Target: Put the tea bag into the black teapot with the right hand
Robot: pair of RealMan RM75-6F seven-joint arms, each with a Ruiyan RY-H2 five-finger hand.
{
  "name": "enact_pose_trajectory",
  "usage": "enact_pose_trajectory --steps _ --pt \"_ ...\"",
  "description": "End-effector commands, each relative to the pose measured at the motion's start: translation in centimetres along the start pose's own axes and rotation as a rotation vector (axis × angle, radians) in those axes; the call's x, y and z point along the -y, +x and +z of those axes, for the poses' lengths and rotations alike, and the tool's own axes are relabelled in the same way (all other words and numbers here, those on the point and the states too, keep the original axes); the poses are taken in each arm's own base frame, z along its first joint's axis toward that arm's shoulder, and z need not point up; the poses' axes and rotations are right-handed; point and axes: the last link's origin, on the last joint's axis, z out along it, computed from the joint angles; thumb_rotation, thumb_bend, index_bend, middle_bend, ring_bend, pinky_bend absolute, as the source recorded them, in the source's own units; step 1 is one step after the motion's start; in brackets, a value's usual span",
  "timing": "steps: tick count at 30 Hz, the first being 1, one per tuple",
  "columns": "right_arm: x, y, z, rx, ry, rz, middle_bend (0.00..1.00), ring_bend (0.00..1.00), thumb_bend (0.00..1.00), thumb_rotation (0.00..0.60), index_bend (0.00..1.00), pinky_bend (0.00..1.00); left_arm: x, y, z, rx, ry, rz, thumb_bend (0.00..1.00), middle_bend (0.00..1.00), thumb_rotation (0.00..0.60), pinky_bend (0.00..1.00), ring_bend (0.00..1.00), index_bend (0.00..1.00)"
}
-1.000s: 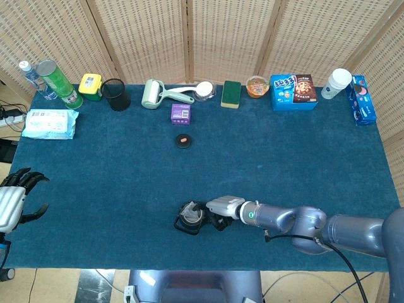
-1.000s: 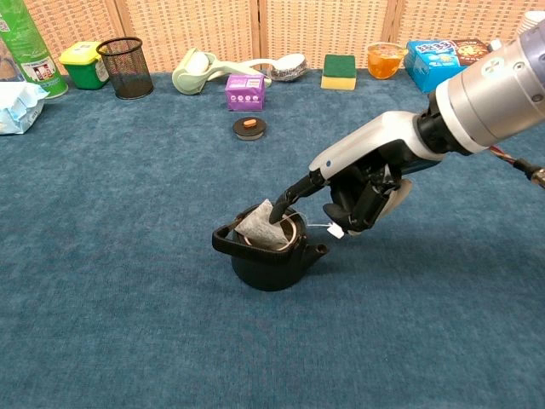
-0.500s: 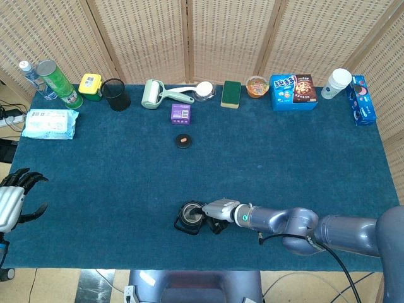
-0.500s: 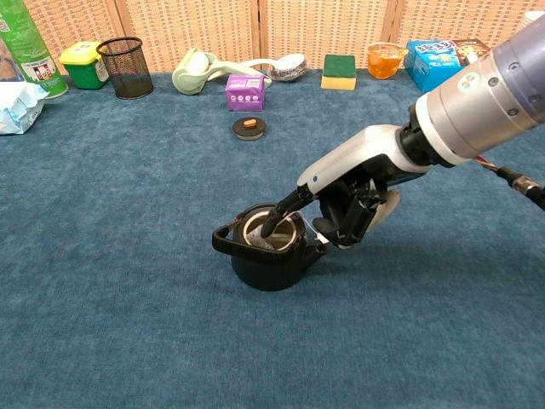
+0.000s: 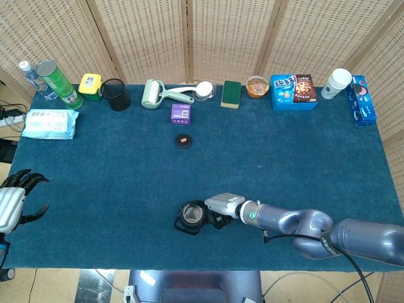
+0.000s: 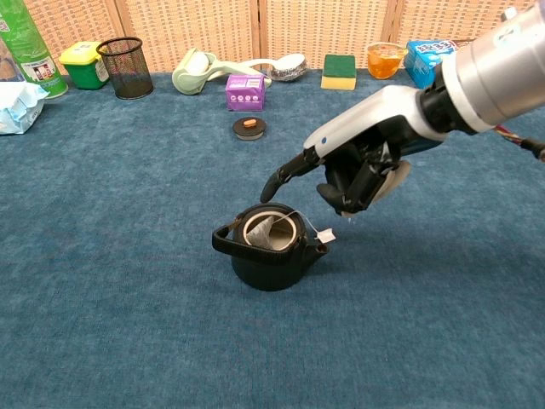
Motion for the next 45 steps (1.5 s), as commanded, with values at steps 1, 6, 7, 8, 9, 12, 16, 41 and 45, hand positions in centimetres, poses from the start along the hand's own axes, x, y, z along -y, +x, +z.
enact_pose_trajectory --steps 1,6,7,8,9,12,16,41,45 --pt "-0.6 0.4 -0.9 -0.046 0.004 0.023 1.00 1.00 1.00 0.600 0.01 1.00 0.1 0.0 -0.2 0.000 0.003 0.000 0.32 0.25 0.600 0.15 0.12 0.30" --pt "-2.3 0.8 -2.8 -0.132 -0.003 0.056 1.00 1.00 1.00 0.600 0.01 1.00 0.1 -0.2 -0.5 0.004 0.011 -0.003 0.32 0.25 0.600 0.15 0.12 0.30" --pt "-2.7 0.8 -3.2 -0.151 -0.001 0.066 1.00 1.00 1.00 0.600 0.01 1.00 0.2 -0.4 -0.6 0.006 0.015 -0.005 0.32 0.25 0.600 0.15 0.12 0.30" --pt "-2.9 1.0 -3.5 -0.171 0.000 0.072 1.00 1.00 1.00 0.600 0.01 1.00 0.2 -0.4 -0.7 0.008 0.017 -0.007 0.32 0.25 0.600 0.15 0.12 0.30" --pt "-3.3 1.1 -3.9 -0.194 0.001 0.081 1.00 1.00 1.00 0.600 0.01 1.00 0.2 -0.6 -0.7 0.012 0.020 -0.008 0.32 0.25 0.600 0.15 0.12 0.30" --pt "-4.6 1.4 -5.2 -0.261 -0.004 0.088 1.00 1.00 0.93 0.600 0.01 1.00 0.3 -0.9 -0.9 0.021 0.027 -0.009 0.32 0.25 0.600 0.15 0.12 0.30" --pt "-7.0 1.1 -7.2 -0.372 -0.029 0.088 0.99 1.00 0.87 0.600 0.01 1.00 0.3 -1.4 -1.3 0.021 0.044 -0.022 0.32 0.25 0.600 0.15 0.12 0.30" --pt "-14.1 -5.0 -13.3 -1.018 -0.389 -0.059 0.74 0.84 0.75 0.600 0.21 0.86 0.3 -3.4 -2.9 0.011 0.076 -0.032 0.32 0.25 0.600 0.15 0.12 0.30" --pt "-14.5 -6.5 -13.9 -1.047 -0.421 -0.055 0.73 0.82 0.75 0.600 0.23 0.82 0.1 -3.6 -2.9 0.001 0.069 -0.026 0.32 0.25 0.600 0.15 0.12 0.30"
